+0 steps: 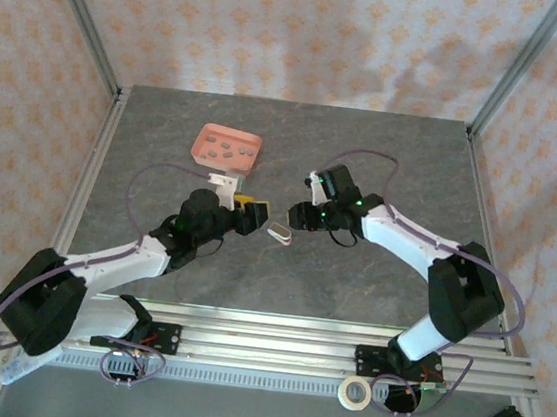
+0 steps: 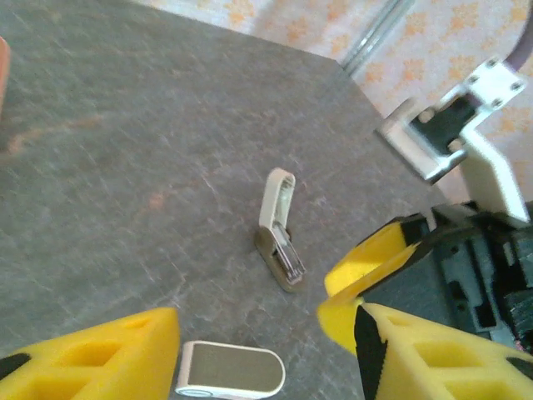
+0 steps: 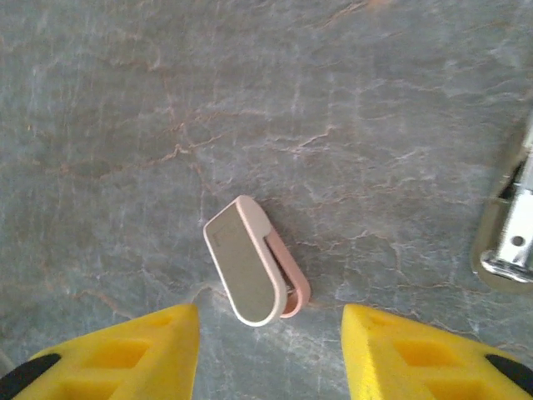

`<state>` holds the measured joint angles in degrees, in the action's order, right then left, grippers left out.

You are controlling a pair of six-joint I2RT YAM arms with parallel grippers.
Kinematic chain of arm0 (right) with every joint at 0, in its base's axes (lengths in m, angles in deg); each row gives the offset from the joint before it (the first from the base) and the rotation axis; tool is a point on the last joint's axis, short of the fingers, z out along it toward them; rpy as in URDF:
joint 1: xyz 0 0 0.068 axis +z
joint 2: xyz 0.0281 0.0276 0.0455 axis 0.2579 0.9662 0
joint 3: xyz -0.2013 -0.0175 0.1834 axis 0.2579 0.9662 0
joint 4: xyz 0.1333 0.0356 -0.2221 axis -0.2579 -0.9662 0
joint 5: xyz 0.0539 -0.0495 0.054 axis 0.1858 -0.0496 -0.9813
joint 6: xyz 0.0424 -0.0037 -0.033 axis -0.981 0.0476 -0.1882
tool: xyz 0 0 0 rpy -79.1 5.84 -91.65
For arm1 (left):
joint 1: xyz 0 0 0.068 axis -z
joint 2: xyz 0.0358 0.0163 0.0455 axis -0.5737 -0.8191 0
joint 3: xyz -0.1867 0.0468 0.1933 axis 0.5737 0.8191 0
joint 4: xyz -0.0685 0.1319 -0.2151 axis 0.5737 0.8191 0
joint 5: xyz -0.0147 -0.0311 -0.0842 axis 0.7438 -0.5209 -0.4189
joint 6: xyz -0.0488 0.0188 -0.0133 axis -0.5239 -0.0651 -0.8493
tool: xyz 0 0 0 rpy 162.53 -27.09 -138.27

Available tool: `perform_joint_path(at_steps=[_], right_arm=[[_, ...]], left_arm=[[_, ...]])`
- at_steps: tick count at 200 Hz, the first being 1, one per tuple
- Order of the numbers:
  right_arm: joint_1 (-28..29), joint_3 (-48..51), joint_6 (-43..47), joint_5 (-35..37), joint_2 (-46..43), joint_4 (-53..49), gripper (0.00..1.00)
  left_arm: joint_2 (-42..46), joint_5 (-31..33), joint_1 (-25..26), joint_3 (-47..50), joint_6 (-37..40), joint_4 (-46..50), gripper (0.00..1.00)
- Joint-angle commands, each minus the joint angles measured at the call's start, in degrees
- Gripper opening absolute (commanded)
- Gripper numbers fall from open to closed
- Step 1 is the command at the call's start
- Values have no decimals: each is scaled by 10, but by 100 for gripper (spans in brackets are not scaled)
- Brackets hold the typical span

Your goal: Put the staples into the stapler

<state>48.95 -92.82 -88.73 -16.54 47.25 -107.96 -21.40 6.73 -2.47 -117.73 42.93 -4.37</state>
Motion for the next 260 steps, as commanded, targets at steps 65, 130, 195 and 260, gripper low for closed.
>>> perform_joint_path(at_steps=[65,130,195,260], right_arm=[[57,-170,202,83,137,-226,54],[72,-217,210,63,194,-240,53],[83,-244,205,103,225,-252,48],[87,-250,189,141,235,-250,31]], left_arm=[[121,169,-38,43,-54,182,63],[156,176,-43,71,-79,197,63],[157,179,-43,73,-78,193,62],[155,179,-43,73,-78,178,62]])
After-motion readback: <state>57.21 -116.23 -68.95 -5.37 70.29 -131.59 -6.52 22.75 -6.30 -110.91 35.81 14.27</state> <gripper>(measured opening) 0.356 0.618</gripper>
